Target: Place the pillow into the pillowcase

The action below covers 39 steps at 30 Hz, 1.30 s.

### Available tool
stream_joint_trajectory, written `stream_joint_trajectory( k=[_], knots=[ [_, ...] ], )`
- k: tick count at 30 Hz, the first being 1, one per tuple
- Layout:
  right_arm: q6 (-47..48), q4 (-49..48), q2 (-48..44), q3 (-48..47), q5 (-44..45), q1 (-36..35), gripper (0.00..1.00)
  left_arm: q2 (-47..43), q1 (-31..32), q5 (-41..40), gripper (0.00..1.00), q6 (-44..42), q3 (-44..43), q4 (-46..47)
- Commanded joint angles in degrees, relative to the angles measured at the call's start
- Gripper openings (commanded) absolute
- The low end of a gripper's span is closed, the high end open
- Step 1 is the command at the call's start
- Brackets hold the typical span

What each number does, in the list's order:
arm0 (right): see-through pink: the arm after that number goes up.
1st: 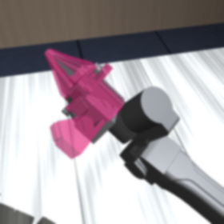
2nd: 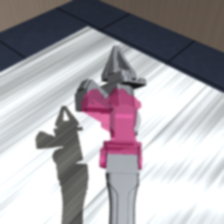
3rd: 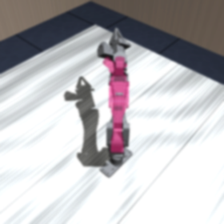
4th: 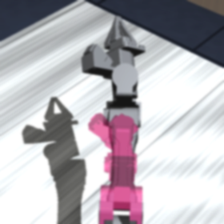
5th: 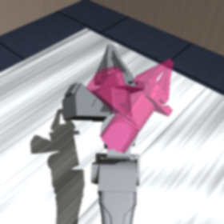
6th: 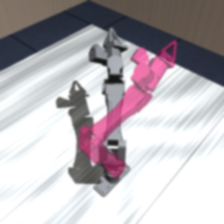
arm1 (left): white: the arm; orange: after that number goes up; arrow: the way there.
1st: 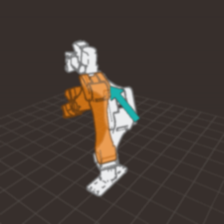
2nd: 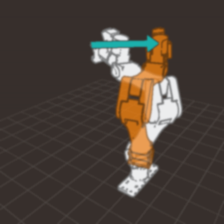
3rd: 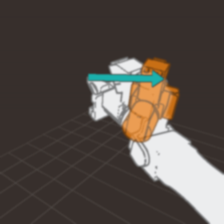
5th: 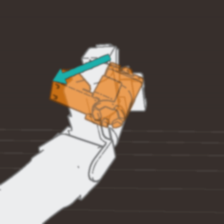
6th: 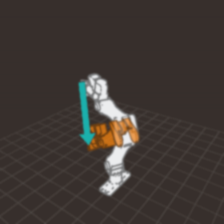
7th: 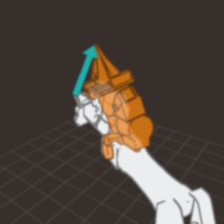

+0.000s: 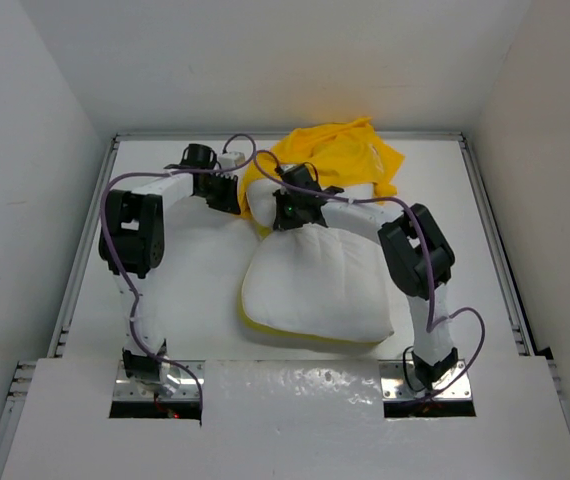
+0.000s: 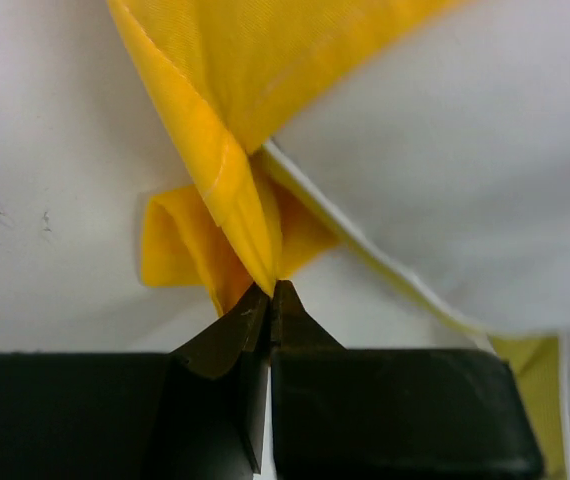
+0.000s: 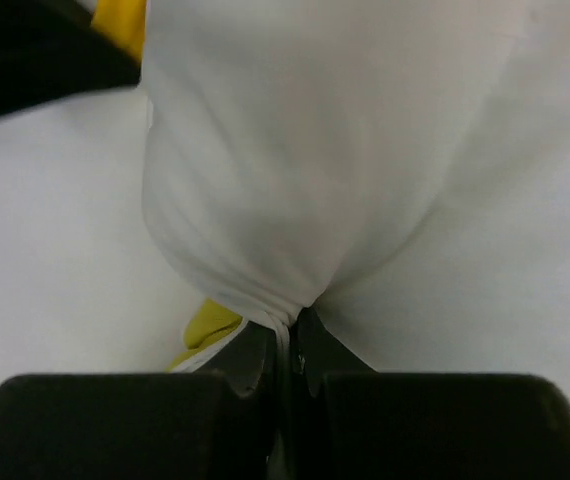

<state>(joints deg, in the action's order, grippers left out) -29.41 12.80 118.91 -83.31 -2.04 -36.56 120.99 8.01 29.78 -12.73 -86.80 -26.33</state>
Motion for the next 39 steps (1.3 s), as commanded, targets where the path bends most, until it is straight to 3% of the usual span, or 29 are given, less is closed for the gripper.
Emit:
stream_joint_trajectory(
  k=[1,5,15,21,24,26,27,28,30,31,32,34,36,37,38,39],
  knots=[
    [-8.0,-10.1,-2.3,2.2,1.2,4.7,0.0,-8.6,1.3,4.7,0.0,-5.6,0.1,-2.5],
    [-9.0,-20.3,-6.5,1.9,8.8,4.9,0.0,-10.9,1.7,7.4,0.0,-11.0,0.0,-9.0],
    [-10.0,-22.6,-3.2,-6.9,20.3,4.7,0.0,-11.3,5.5,17.2,0.0,-18.5,-2.3,-18.2],
    [-10.1,-15.1,5.4,-14.1,19.5,3.7,0.0,-11.5,5.8,26.4,0.0,-22.9,-8.5,-24.0],
    [-6.4,-15.6,8.1,-13.0,13.0,4.0,0.01,-12.3,5.2,29.8,0.0,-28.8,-8.6,-29.3],
    [-4.1,-17.9,6.3,-11.3,5.7,4.5,0.18,-12.4,3.4,31.3,0.0,-32.8,-5.9,-32.6],
    [-1.1,-19.1,4.9,-8.7,2.7,4.6,0.33,-12.4,2.8,31.2,0.0,-34.9,-4.8,-33.4],
    [0.2,-20.3,3.1,-7.5,-0.3,4.9,0.58,-12.4,2.2,29.3,0.03,-35.3,-3.3,-34.7],
    [3.9,-18.7,-3.2,-4.5,-5.2,5.0,0.82,-12.0,1.1,26.3,0.22,-35.8,-3.2,-35.7],
    [5.2,-17.8,-5.6,-3.7,-5.5,5.1,0.88,-11.8,1.0,25.0,0.34,-36.3,-4.0,-36.3],
    [7.1,-15.8,-10.1,-2.0,-4.7,5.1,0.93,-11.4,0.8,22.9,0.52,-38.1,-6.9,-38.4],
    [8.4,-13.2,-14.0,-0.4,-2.9,5.4,0.99,-10.6,0.8,21.2,0.66,-39.7,-11.8,-40.6],
    [8.3,-10.3,-18.5,1.5,-1.8,6.4,0.95,-9.5,0.9,20.1,0.73,-37.0,-20.2,-40.4],
    [7.4,-7.8,-19.7,1.9,-2.2,8.4,0.84,-9.3,0.9,19.3,0.74,-33.9,-22.4,-35.7],
    [6.4,-6.7,-20.4,2.4,-2.8,9.7,0.35,-9.2,1.3,16.8,0.72,-30.5,-23.9,-31.7],
    [3.6,-5.7,-20.8,3.1,-3.5,11.5,0.15,-9.1,1.9,14.4,0.67,-22.9,-25.4,-27.4]
  ],
)
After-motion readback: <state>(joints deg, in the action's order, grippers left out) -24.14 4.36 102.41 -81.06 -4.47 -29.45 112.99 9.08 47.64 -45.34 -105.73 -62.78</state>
